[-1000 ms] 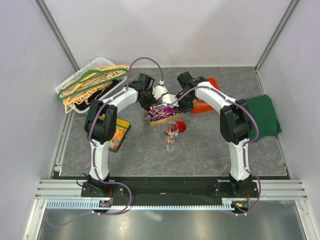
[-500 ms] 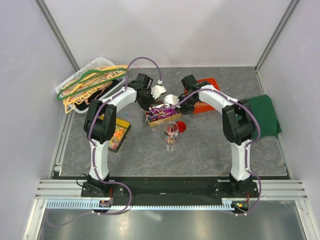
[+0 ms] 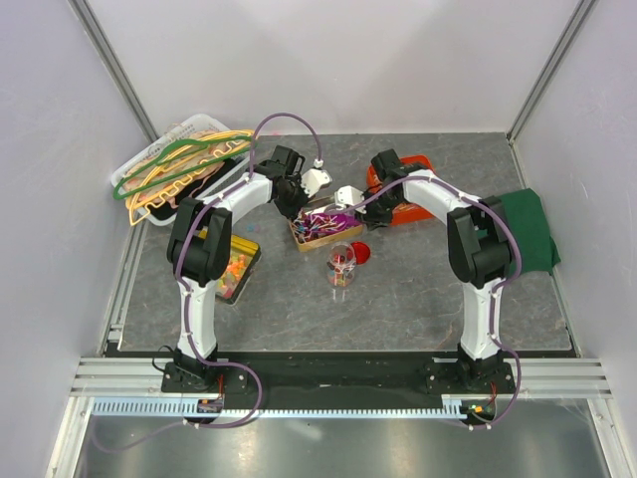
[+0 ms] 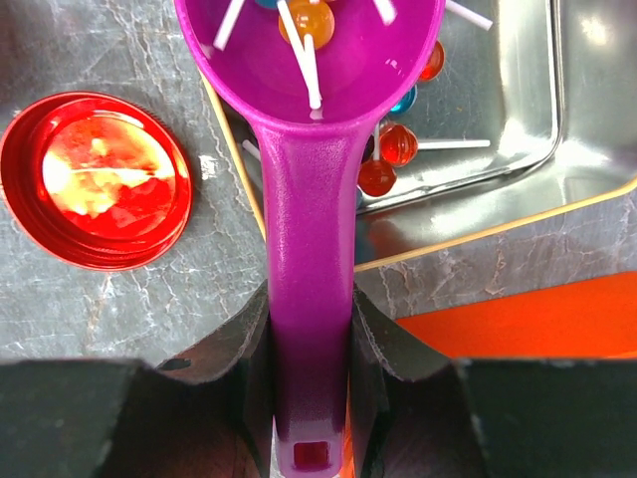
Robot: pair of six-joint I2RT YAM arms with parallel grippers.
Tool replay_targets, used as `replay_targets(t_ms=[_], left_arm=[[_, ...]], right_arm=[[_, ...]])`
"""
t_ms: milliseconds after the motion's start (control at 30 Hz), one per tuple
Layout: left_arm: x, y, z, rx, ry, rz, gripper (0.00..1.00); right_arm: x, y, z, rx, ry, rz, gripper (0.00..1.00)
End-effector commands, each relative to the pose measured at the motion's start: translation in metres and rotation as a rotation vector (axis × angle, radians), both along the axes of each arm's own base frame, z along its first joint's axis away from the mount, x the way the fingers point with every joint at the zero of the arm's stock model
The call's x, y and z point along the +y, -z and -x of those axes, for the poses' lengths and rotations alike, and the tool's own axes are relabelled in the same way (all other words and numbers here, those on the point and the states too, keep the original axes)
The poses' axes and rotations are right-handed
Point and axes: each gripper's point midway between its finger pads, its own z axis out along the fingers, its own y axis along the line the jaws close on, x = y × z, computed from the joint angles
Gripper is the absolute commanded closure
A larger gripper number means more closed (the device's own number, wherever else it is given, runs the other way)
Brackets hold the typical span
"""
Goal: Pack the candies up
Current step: Scoop the fake candies from the storage box.
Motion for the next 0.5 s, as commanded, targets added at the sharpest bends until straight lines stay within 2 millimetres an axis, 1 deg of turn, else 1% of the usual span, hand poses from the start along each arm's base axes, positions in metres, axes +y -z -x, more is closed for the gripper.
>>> replay_targets(t_ms=[0, 200, 367, 467], left_arm=[[-0.008, -0.031, -0.036, -0.108, -0.065, 0.102, 0.98], [0.0, -0.03, -0.042, -0.099, -0.095, 0.105, 0.98], [0.004, -0.031, -0.044, -0.097, -0.108, 0.109, 0.98], [0.007, -0.03, -0.046, -0.089, -0.126, 0.12, 0.98]], right_arm=[[0.006, -0.015, 0.028, 0.081, -0.026, -0.085, 1.0], [0.002, -0.022, 0.033, 0.104, -0.014, -0.136, 1.0], [-0.006, -0.028, 0.034, 0.107, 0.007, -0.161, 1.0], [-0.012, -0.027, 0.037, 0.112, 0.013, -0.163, 1.0]])
